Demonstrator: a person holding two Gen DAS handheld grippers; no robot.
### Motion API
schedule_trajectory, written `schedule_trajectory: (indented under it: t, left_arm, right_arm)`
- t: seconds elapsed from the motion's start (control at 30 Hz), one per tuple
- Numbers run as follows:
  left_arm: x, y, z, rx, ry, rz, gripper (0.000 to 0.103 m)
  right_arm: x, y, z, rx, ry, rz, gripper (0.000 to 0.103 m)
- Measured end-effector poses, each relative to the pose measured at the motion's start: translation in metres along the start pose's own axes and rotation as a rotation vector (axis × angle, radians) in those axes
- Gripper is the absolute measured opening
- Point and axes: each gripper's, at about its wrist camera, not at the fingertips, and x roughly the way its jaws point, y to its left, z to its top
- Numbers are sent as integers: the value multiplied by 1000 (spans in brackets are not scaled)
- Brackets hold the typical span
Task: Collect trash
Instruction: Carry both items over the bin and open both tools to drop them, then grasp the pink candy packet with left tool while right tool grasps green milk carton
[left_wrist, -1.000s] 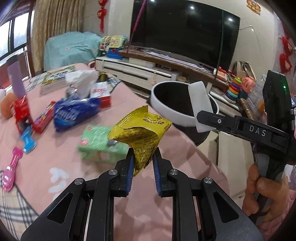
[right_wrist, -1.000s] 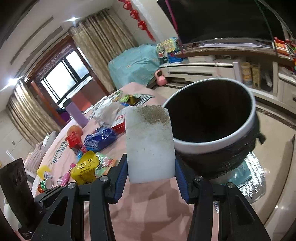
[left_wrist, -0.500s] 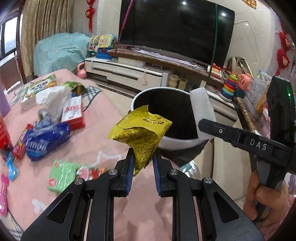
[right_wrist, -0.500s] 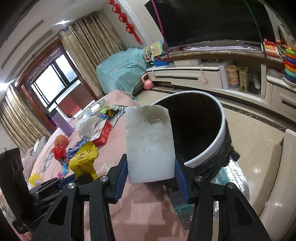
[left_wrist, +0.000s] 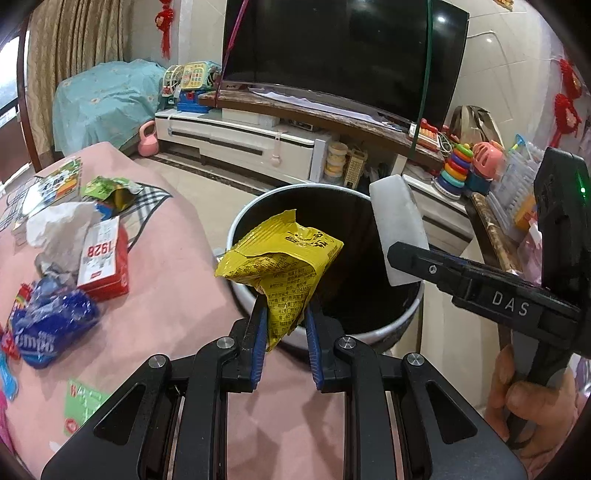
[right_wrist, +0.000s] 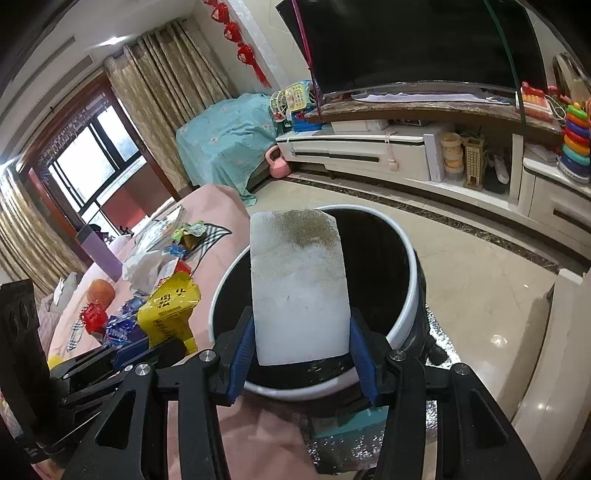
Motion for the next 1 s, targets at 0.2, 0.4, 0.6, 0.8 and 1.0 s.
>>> schedule_trajectory:
  t: [0.2,0.4,0.6,0.8,1.0]
  left_arm:
    - [11,-2,10,-2,6,-1,18]
    - [24,-2,12,-2,29,-4,27]
    - [22,0,8,-5,22,11,50]
    - [14,10,1,-38,24,17,57]
    - [-8,24,-18,-70,3,38,66]
  right_arm:
    - [10,-10,7,-3,15,-18,50]
    - [16,-15,10,-4,33,-28,52]
    - [18,-20,12,17,41,-26,64]
    - [11,-21,12,36,22,-7,73]
    - [1,-10,4,36,-5,21,88]
